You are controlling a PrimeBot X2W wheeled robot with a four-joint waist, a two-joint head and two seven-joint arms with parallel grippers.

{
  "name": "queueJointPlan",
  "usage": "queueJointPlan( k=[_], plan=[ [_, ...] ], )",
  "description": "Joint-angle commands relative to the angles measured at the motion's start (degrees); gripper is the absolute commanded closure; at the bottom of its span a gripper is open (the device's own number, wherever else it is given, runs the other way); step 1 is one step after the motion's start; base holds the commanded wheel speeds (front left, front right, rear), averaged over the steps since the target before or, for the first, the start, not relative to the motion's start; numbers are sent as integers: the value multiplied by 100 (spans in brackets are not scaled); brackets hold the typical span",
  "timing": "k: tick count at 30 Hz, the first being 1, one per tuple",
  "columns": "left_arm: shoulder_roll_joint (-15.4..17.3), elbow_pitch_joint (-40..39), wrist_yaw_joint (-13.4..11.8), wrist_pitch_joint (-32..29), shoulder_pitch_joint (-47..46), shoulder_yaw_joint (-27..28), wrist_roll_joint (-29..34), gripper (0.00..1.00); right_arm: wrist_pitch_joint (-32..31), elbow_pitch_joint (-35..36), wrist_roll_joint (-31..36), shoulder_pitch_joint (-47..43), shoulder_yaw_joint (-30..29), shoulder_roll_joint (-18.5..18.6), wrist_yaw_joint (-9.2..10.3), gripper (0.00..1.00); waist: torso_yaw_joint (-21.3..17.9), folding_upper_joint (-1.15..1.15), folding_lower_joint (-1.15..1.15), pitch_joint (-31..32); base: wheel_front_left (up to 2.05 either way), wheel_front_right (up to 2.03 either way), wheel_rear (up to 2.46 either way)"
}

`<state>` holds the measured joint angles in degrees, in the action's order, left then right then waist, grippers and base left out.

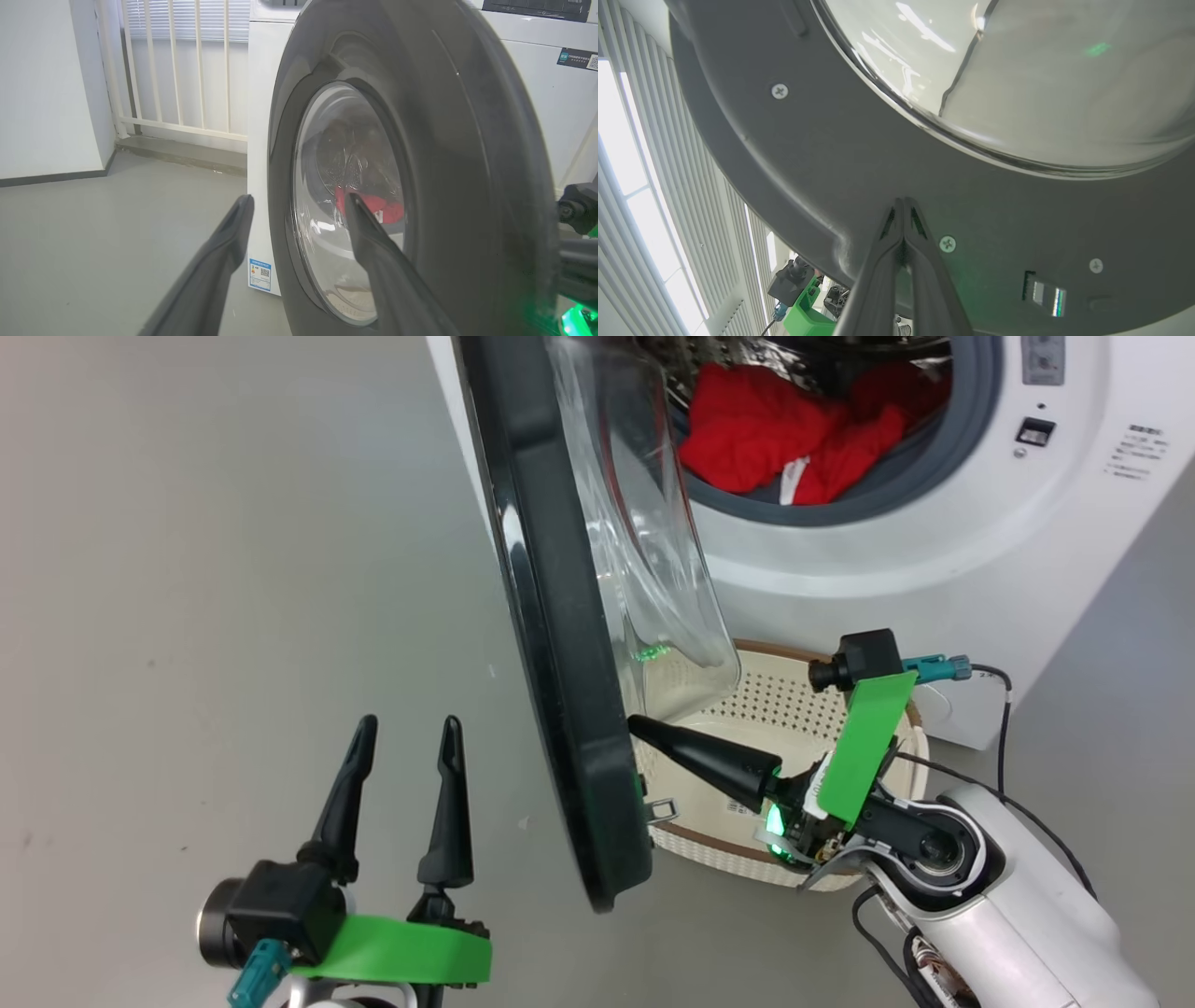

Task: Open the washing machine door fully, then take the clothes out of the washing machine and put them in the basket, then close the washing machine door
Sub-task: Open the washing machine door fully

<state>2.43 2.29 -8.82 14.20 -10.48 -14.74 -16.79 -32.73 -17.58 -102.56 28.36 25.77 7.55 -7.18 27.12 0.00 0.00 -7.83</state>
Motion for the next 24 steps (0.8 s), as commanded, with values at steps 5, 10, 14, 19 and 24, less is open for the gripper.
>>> queueJointPlan(
  k=[5,10,14,19,24],
  plan=[
    [110,-105,-55,-20,11,170,-58,0,118,178,-169,8,321,-111,-31,100,200,0,0,94,0,0,0],
    [127,-88,-60,-52,18,146,-78,0,239,165,-273,35,503,-72,-31,100,311,0,0,127,0,0,0],
    [133,-77,-71,-80,32,118,-88,0,324,158,-369,62,628,-31,-31,100,385,0,0,154,0,0,0],
    [143,-81,-84,-101,58,94,-107,0,430,164,-470,105,787,34,-31,100,408,0,0,177,0,0,0],
    [164,-70,-76,-105,80,93,-140,0,558,174,-464,145,925,128,-31,100,389,0,0,197,0,0,0]
  ],
)
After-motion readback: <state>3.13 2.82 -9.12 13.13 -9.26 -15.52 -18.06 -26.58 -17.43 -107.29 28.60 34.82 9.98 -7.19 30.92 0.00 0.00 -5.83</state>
